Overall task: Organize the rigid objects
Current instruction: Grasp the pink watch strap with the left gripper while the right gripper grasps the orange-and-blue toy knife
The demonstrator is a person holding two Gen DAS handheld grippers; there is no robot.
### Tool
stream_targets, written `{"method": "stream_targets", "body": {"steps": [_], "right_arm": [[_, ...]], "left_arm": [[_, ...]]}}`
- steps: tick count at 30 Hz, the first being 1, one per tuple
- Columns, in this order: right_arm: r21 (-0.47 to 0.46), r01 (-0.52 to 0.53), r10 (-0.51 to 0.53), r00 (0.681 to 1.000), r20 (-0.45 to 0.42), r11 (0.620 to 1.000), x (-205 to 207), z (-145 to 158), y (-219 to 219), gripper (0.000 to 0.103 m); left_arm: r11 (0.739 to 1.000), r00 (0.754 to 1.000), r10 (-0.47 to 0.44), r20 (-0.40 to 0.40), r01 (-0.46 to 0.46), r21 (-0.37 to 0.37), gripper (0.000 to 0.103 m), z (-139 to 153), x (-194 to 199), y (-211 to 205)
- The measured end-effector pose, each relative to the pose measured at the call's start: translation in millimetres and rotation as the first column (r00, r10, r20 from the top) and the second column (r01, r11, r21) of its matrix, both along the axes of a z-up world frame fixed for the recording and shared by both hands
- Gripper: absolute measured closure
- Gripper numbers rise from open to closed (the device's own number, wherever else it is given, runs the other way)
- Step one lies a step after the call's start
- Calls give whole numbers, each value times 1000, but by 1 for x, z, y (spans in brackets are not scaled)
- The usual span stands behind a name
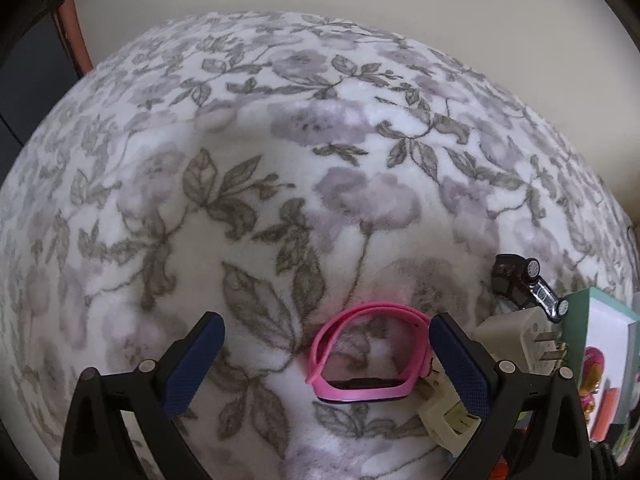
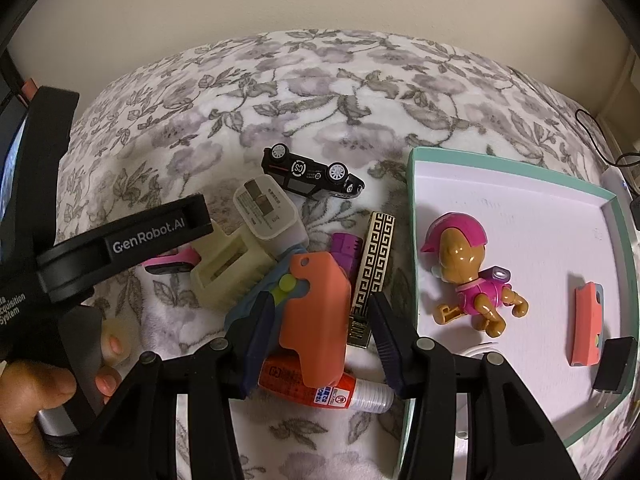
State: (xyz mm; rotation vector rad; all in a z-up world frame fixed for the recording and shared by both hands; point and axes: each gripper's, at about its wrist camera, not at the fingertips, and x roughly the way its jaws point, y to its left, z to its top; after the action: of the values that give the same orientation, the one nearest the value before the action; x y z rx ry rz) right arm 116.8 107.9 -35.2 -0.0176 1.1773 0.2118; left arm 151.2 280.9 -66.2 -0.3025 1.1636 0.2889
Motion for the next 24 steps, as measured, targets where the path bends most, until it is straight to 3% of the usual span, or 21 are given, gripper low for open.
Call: {"method": "stream_targets", "body": {"steps": [8,18,24], "right_arm": [[-3,-16,16,1000,1,1000,-4,3,2,67],[-11,-18,18,1000,-2,1000,-9,4,-1,68],[-9,-18,18,1000,-4,1000,-9,5,-2,68]], "left_arm": [[998,998,-58,-16,58,-16,26,9,-3,-13],[994,994,-111,-20,111,-5,27,8,0,-21],[994,995,-99,-10,98,-42,29,5,0,-18]]}}
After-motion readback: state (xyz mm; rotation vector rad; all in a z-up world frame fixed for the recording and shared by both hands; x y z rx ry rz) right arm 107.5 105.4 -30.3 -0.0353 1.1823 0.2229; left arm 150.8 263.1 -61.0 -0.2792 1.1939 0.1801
